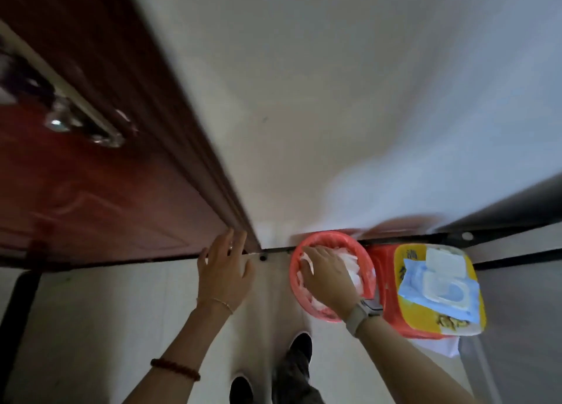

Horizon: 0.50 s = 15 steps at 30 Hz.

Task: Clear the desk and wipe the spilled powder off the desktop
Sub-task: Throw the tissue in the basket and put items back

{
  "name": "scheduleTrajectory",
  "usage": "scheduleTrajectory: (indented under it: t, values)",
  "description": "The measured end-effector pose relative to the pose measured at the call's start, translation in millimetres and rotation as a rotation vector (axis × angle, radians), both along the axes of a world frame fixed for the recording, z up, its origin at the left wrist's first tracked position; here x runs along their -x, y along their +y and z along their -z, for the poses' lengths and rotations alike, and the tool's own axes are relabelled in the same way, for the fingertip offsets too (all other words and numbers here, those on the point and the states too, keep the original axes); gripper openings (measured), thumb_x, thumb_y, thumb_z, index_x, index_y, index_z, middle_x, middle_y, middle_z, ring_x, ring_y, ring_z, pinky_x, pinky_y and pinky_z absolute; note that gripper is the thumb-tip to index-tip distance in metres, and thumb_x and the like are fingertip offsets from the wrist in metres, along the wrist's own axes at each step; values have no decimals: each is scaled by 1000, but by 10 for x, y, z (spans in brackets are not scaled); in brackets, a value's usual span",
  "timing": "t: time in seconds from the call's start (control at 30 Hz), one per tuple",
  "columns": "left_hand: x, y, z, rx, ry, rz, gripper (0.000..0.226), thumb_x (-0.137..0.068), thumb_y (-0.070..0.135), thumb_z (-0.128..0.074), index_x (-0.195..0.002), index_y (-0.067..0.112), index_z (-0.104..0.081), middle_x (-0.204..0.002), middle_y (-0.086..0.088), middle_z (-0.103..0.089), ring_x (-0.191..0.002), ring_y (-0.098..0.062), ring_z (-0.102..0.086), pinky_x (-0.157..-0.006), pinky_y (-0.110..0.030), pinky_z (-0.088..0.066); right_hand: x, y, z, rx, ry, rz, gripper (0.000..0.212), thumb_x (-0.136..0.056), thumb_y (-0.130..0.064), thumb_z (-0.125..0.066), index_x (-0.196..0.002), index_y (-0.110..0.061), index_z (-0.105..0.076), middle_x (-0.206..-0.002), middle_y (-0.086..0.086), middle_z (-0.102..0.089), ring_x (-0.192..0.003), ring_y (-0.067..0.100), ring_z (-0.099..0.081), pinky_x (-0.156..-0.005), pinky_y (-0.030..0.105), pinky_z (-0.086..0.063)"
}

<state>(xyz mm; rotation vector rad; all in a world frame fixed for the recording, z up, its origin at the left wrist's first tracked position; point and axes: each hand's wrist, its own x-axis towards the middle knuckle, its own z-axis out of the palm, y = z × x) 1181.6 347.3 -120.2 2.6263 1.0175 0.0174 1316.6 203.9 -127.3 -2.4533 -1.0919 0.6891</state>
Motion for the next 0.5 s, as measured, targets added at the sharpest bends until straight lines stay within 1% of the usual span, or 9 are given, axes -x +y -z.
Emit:
scheduleTrajectory:
  t: [0.07,0.13,0.17,0.2,0.27,0.37,0.43,0.5]
  values:
    - [327,154,-469,-54,-73,-60,54,-78,36,-36,-119,8,-58,-121,-15,-60,-110,-31,-57,-86,-53,-44,183,300,-484,-49,-19,-138,38,-95,-23,-35,-129,-12,-48,-125,11,-57,-121,28,-46,-102,39,-34]
    - [700,297,-887,-139,-100,-127,46,-77,30,-43,-112,6,-61,-111,-16,-65,-98,-33,-63,-77,-50,-49,423,584,-883,-93,-70,-270,36,-95,-22,-37,-129,-13,-47,-125,11,-57,-119,28,-45,-100,37,-35]
    - [937,354,-1094,-163,-98,-191,43,-77,27,-48,-112,6,-61,-109,-17,-65,-94,-35,-63,-75,-51,-50,584,720,-1072,-117,-107,-337,37,-95,-21,-37,-129,-14,-47,-124,12,-57,-118,29,-46,-98,37,-35]
    - [1243,393,-1306,-173,-98,-276,43,-77,26,-50,-114,6,-60,-109,-18,-63,-93,-38,-62,-76,-53,-49,810,850,-1264,-141,-144,-404,37,-94,-21,-38,-130,-14,-46,-123,12,-57,-117,29,-47,-97,36,-36]
    - [1852,400,-1665,-204,-138,-407,49,-76,29,-46,-118,7,-57,-114,-19,-60,-96,-41,-59,-79,-54,-48,1278,1039,-1589,-186,-199,-503,40,-94,-25,-35,-131,-15,-46,-121,12,-59,-115,29,-48,-97,37,-37]
    - [3102,103,-2122,-309,-195,-627,53,-77,30,-45,-125,10,-54,-122,-16,-57,-105,-40,-56,-84,-52,-45,2350,1139,-2053,-293,-224,-651,55,-84,-35,-24,-128,-16,-50,-120,10,-61,-114,29,-50,-97,37,-37]
    - [3909,-214,-2282,-373,-199,-756,52,-77,30,-45,-124,9,-55,-119,-17,-59,-102,-41,-57,-80,-51,-47,3061,1090,-2227,-370,-197,-743,56,-82,-35,-25,-125,-15,-54,-119,9,-62,-113,28,-52,-96,37,-36]
    - [4774,-646,-2389,-402,-196,-914,50,-77,31,-43,-119,7,-57,-113,-19,-61,-96,-43,-59,-76,-51,-48,3841,980,-2358,-429,-155,-883,53,-82,-33,-30,-121,-11,-57,-116,11,-64,-110,29,-55,-94,37,-38]
